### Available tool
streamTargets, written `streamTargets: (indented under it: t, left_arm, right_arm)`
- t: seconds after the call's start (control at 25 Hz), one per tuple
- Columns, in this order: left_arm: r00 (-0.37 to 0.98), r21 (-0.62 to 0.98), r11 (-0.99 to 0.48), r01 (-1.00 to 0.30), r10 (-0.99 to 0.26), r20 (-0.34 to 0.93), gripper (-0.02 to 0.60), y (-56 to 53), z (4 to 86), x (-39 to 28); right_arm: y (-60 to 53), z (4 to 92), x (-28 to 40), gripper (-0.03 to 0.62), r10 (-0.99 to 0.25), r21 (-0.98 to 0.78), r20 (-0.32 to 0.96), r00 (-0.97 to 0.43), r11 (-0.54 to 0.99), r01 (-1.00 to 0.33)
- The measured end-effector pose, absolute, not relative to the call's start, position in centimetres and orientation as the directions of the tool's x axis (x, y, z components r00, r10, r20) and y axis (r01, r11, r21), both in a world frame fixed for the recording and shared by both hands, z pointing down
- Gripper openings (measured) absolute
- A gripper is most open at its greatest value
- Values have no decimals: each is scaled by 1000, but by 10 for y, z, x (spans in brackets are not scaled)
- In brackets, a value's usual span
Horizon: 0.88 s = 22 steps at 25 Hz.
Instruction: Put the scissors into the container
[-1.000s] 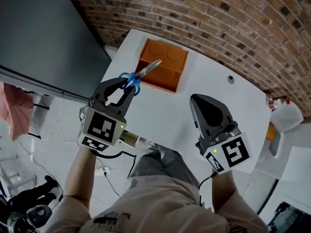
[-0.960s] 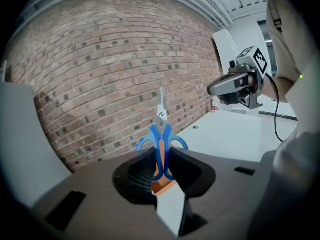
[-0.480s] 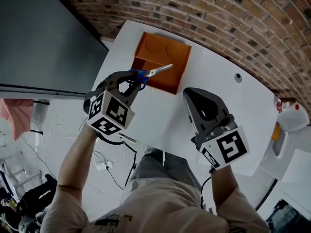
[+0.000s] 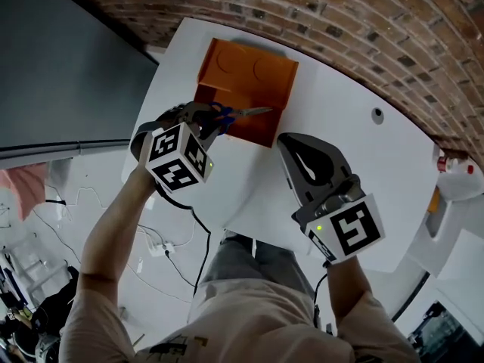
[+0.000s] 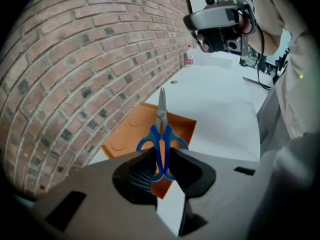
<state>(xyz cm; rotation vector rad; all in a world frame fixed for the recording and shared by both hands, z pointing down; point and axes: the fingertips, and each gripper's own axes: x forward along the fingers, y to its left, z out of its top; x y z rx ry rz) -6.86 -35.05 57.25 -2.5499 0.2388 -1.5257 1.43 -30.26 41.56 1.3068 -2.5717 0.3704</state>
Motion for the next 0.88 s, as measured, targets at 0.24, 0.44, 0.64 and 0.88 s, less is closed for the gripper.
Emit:
streamTargets:
  t: [0.24,0.44,0.64,0.88]
  left_arm:
    - [352,-168,-986,17,-151,924,84,-356,621,-72]
    - [288,-146,-988,50,-126,949,86,-362,649,-70]
    - [237,-148,-984,97,-122,964,86,-368,665,-64]
    - [181,-124,-980,155,-95,979,86,-374,682,-51]
  right_arm:
    - [-313,437,13,6,-730,-154,331,-599,584,-797]
    - [-323,449,14,6,-724,-164,329,-606,588,-792]
    - [-327,460,20,7,-723,-187,343,-600,573,-798]
    - [-331,473,30,7,-720,-189,346,-602,575,-796]
